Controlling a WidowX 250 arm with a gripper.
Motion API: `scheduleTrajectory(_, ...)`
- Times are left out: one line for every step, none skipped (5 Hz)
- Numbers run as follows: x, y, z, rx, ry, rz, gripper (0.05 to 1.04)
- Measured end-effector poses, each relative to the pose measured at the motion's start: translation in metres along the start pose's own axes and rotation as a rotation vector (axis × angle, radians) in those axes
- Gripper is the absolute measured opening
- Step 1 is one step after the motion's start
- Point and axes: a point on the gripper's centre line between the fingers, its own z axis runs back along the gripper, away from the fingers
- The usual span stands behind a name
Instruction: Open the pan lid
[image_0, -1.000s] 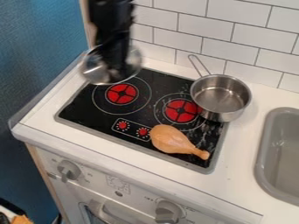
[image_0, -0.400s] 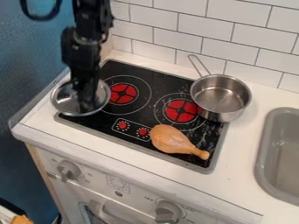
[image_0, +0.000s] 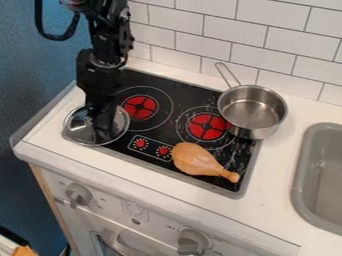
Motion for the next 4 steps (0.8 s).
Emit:
scheduleTrajectory(-0.002, 0.000, -0.001, -0.006, 0.005, -0.003, 0.332)
scheduleTrajectory(-0.007, 0.000, -0.002, -0.013, 0.016, -0.019, 0.625)
scheduleTrajectory(-0.018, -0.001, 0.001, -0.014, 0.009, -0.074, 0.908)
scheduleTrajectory(-0.025, -0.004, 0.021, -0.046, -0.002, -0.085, 1.006)
